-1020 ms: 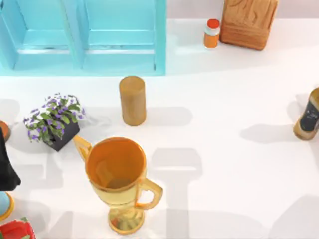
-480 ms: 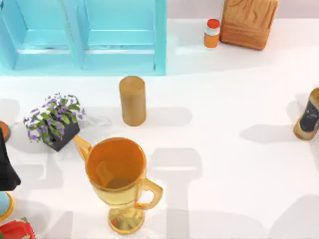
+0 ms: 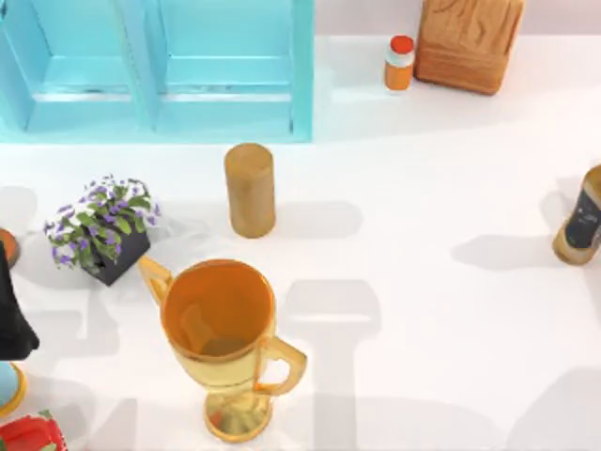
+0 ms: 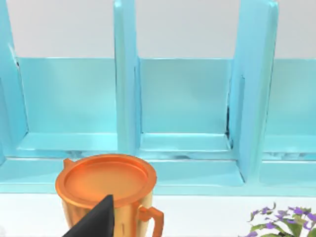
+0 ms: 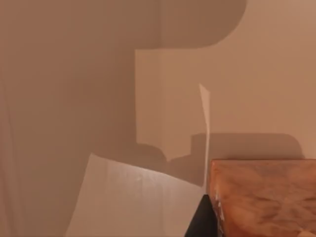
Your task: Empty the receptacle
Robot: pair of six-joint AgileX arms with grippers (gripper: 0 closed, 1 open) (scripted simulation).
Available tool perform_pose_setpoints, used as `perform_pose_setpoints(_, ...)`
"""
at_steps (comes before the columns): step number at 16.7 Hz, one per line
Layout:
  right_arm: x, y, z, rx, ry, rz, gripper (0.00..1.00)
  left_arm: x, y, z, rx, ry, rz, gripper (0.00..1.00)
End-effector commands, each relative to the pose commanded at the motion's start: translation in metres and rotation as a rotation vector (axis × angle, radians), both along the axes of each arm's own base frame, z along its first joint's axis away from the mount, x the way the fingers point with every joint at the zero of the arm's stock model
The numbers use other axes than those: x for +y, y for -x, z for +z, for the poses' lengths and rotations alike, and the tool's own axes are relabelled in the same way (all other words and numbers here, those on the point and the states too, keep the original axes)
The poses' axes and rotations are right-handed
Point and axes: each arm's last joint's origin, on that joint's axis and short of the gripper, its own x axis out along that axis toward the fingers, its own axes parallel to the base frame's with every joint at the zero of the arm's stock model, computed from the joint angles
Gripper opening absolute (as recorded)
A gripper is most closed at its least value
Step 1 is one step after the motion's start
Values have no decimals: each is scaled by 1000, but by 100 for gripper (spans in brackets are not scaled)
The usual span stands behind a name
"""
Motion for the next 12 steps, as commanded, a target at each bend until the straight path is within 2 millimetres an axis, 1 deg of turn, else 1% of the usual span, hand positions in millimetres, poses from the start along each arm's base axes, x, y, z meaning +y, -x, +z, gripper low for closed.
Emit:
perform_pose_setpoints(8, 0, 0, 2, -3, 3, -2, 0, 0, 0, 0, 0, 0, 0, 100)
perform_pose_setpoints(9, 0, -1, 7, -10, 14, -4, 0, 0, 0, 0, 0, 0, 0, 100)
perform_pose_setpoints(10, 0, -3, 18, -23, 31, -6, 0, 0, 0, 0, 0, 0, 0, 100)
perform_pose_setpoints(11, 0, -5, 34, -45, 54, -8, 0, 0, 0, 0, 0, 0, 0, 100)
perform_pose_setpoints(12, 2, -6, 53, -70, 81, -9, 0, 0, 0, 0, 0, 0, 0, 100)
